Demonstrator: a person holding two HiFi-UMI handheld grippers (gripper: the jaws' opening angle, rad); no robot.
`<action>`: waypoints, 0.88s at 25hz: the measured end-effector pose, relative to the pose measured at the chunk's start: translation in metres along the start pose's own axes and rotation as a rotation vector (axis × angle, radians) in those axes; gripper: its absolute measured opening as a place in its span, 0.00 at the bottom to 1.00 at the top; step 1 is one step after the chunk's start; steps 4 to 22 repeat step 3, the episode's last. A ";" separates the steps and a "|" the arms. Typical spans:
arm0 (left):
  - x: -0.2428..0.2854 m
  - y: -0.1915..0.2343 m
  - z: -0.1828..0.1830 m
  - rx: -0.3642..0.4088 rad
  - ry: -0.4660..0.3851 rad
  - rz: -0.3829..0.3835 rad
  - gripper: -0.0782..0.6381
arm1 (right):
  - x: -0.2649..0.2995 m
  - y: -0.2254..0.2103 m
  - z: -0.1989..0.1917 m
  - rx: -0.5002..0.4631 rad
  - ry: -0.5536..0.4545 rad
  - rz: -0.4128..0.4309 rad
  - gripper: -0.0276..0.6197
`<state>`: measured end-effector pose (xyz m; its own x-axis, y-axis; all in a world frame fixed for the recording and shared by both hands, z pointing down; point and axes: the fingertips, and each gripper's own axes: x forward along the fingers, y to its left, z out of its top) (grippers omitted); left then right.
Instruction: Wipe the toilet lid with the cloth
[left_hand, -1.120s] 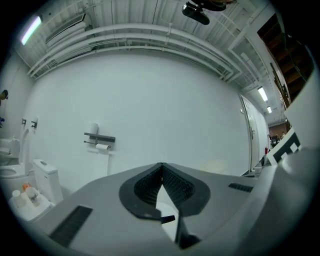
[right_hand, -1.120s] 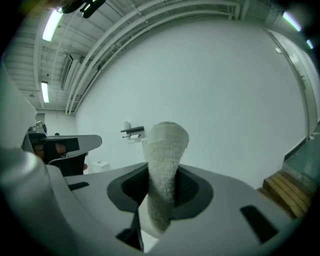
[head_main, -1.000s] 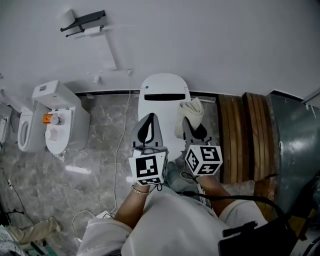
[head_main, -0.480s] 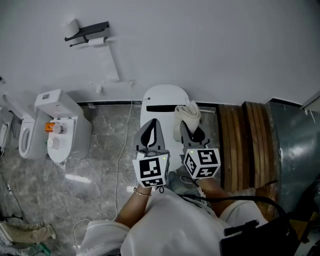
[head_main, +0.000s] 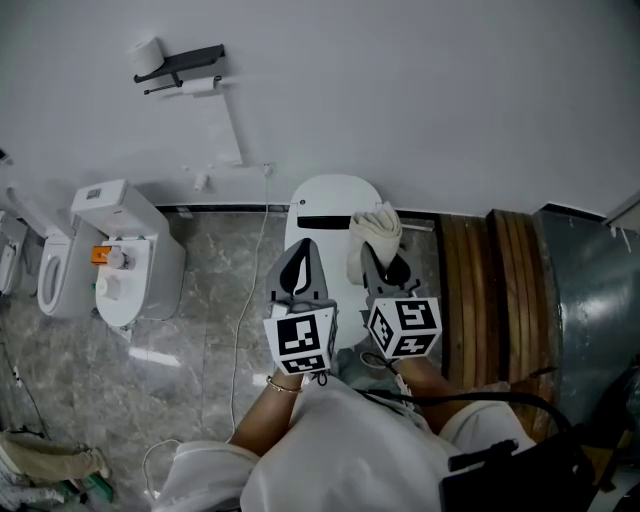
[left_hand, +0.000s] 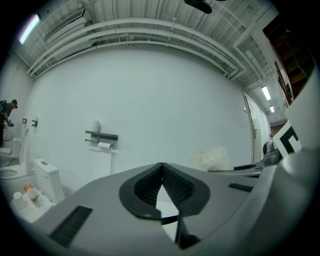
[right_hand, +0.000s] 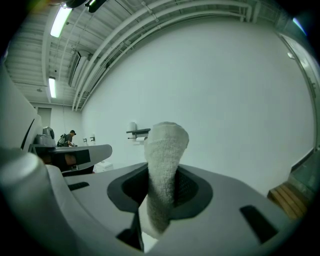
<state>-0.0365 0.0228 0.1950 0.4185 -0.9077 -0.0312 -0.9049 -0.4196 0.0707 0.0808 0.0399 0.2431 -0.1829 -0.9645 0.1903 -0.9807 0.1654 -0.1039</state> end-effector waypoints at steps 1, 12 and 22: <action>0.001 0.002 0.000 -0.001 0.000 0.002 0.13 | 0.001 0.001 0.000 -0.001 0.000 0.000 0.20; 0.002 0.005 0.000 -0.003 0.000 0.006 0.13 | 0.004 0.002 0.001 -0.004 -0.001 0.001 0.20; 0.002 0.005 0.000 -0.003 0.000 0.006 0.13 | 0.004 0.002 0.001 -0.004 -0.001 0.001 0.20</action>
